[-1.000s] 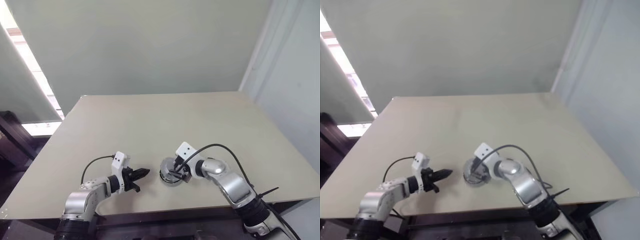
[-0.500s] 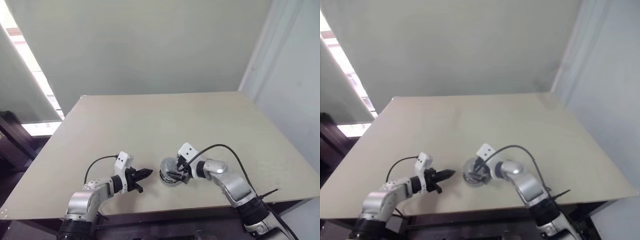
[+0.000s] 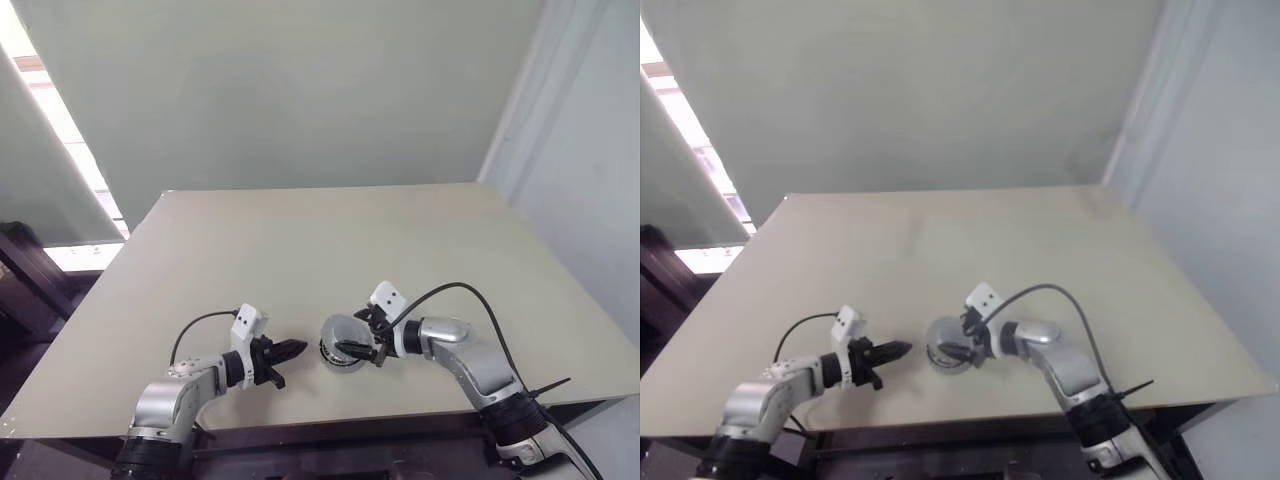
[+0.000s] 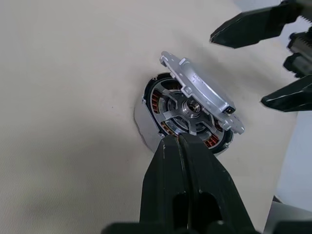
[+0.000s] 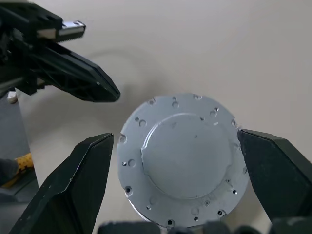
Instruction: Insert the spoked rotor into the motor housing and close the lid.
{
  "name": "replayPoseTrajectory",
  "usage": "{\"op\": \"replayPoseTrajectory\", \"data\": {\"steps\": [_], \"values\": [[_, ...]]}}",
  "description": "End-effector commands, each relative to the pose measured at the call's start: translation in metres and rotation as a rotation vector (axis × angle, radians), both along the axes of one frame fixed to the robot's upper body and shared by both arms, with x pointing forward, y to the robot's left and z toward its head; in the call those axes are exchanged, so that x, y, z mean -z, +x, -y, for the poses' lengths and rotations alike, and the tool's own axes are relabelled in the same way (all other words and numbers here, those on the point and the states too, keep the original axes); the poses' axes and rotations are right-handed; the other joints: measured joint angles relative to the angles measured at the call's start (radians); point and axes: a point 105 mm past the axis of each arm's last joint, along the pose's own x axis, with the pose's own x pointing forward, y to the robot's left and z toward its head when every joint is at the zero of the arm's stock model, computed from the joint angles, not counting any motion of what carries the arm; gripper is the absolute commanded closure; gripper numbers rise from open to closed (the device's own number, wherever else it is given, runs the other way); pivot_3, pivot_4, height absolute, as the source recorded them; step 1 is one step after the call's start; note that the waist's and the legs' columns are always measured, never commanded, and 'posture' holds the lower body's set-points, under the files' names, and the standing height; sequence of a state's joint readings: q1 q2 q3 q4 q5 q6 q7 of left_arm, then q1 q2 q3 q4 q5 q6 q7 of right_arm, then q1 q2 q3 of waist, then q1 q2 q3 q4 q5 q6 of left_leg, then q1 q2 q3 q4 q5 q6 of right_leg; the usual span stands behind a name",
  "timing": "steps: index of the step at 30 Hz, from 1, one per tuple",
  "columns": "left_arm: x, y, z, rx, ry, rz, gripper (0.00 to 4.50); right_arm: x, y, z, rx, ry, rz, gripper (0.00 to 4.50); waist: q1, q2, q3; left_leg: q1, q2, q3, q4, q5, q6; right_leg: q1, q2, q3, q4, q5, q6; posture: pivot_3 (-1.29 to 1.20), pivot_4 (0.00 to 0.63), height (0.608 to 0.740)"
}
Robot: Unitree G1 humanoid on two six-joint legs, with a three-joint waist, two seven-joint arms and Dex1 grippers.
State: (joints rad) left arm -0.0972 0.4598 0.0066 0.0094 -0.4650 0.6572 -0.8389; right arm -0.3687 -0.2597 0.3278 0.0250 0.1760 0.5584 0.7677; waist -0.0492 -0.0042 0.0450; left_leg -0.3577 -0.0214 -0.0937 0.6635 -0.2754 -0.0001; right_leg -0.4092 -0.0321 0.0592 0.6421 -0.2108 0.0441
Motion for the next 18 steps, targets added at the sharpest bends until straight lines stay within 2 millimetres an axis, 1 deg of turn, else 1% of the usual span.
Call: {"op": "replayPoseTrajectory", "data": {"steps": [1,9,18], "values": [[-0.011,0.004,0.002,0.027,0.003,0.041,4.50,-0.008,0.006,-0.005,-0.030,0.011,0.054,0.06,0.000,0.000,0.000,0.000,0.000,0.000,0.000,0.000,0.000,0.000,0.000,0.000,0.000,0.000,0.000,0.00,0.000,0.740],[-0.013,0.003,-0.002,0.023,0.017,0.043,4.50,0.006,0.010,-0.009,-0.063,-0.011,0.041,0.06,0.000,0.000,0.000,0.000,0.000,0.000,0.000,0.000,0.000,0.000,0.000,0.000,0.000,0.000,0.000,0.00,0.000,0.740],[-0.013,0.002,-0.006,0.016,0.029,0.044,4.50,0.013,0.012,-0.017,-0.116,-0.028,0.056,0.06,0.000,0.000,0.000,0.000,0.000,0.000,0.000,0.000,0.000,0.000,0.000,0.000,0.000,0.000,0.000,0.00,0.000,0.740]]}}
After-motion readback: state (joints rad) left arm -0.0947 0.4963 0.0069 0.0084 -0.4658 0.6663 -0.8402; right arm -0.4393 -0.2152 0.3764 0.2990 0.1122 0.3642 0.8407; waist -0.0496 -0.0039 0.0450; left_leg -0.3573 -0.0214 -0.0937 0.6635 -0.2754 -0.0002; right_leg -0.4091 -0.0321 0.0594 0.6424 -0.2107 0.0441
